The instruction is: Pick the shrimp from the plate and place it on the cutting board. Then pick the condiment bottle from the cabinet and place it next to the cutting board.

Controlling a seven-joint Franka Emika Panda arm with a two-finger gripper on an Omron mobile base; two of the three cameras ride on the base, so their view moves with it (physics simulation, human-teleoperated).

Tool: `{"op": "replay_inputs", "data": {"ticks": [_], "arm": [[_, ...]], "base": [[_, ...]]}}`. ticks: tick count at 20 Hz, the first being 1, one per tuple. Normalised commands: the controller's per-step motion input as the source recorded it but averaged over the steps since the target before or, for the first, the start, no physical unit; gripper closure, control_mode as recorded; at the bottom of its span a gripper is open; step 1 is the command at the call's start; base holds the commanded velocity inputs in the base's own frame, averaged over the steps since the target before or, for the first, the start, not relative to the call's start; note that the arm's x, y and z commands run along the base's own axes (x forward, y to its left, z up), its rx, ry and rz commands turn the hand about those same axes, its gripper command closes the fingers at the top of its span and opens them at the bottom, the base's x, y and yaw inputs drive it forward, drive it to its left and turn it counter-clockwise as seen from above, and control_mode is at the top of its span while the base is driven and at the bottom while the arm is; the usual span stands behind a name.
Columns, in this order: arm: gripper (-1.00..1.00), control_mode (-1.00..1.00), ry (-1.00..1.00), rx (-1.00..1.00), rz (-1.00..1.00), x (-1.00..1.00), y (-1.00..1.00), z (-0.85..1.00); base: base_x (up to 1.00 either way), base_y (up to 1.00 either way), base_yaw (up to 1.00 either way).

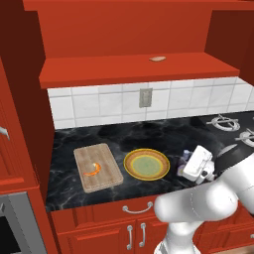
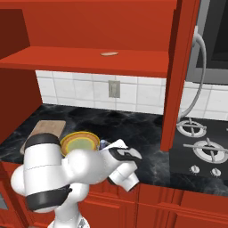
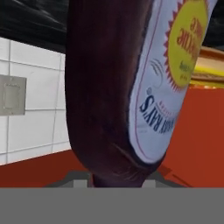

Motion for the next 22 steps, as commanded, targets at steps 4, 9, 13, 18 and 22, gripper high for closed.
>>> {"op": "replay_inputs", "data": {"ticks": [4,9,13,18,22], "arm": [[1.0,-1.0,0.0,-0.03,0.0,0.12,0.0,-0.31],[1.0,-1.0,0.0,0.0,0.0,0.04,0.0,-0.31],[1.0,-1.0,0.0,0.0,0.0,0.0,0.0,-0.29],[1.0,-1.0,0.0,0.0,0.0,0.0,-0.02,-0.23],[-1.0,-1.0,0.0,0.0,0.0,0.0,-0.07,-0.19]], "base": [[0.0,0.0,0.0],[0.0,0.0,0.0],[0.0,0.0,0.0],[0.0,0.0,0.0],[0.0,0.0,0.0]]}}
